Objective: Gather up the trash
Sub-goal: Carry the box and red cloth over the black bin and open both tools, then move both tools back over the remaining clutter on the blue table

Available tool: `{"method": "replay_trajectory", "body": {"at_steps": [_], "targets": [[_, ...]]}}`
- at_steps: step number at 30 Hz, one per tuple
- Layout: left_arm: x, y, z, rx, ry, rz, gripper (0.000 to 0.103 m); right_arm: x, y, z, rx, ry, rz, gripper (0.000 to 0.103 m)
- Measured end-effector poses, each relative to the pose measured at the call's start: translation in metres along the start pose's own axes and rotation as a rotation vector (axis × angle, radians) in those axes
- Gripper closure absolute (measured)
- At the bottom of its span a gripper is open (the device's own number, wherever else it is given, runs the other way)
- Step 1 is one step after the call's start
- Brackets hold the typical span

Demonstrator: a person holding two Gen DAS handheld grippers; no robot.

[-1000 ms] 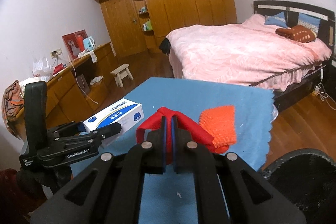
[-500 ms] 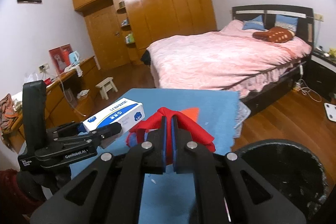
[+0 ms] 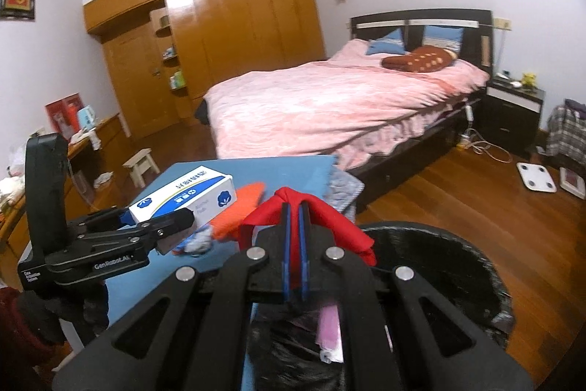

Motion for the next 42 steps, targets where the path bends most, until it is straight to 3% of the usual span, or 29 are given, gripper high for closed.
{"method": "replay_trajectory", "body": {"at_steps": [17, 26, 30, 33, 35, 36, 38, 40, 42], "targets": [[-0.094, 0.018, -0.041, 0.039, 0.132, -0.117, 0.046, -0.088, 0.049, 0.025, 0.037, 0.154, -0.107, 0.099], [-0.126, 0.028, -0.058, 0.068, 0.183, -0.149, 0.045, -0.107, 0.066, 0.022, 0.071, 0.187, -0.140, 0.096], [-0.126, 0.033, -0.062, 0.085, 0.191, -0.144, 0.034, -0.112, 0.071, 0.021, 0.084, 0.204, -0.149, 0.096], [-0.120, 0.033, -0.059, 0.084, 0.181, -0.135, 0.029, -0.112, 0.073, 0.022, 0.087, 0.217, -0.148, 0.080], [-0.114, 0.032, -0.057, 0.078, 0.169, -0.127, 0.024, -0.112, 0.073, 0.022, 0.085, 0.227, -0.145, 0.060], [-0.108, 0.031, -0.054, 0.073, 0.159, -0.123, 0.022, -0.110, 0.072, 0.022, 0.081, 0.233, -0.141, 0.055], [-0.097, 0.029, -0.050, 0.066, 0.137, -0.115, 0.015, -0.108, 0.070, 0.024, 0.068, 0.257, -0.132, 0.022], [-0.084, 0.027, -0.046, 0.067, 0.125, -0.095, 0.012, -0.103, 0.066, 0.026, 0.048, 0.271, -0.119, 0.011], [-0.068, 0.024, -0.041, 0.063, 0.106, -0.067, 0.010, -0.096, 0.063, 0.023, 0.049, 0.255, -0.109, 0.010]]}}
Point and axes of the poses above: each gripper's, at about its wrist camera, not at the fingertips, and z roughly against the way its jaws point, x to its left, y to its underside, the point moved 10 cm from there along -z, roughly the way its jaws point, and after that the axes turned 4 degrees about -y, right-handed, at the moved point
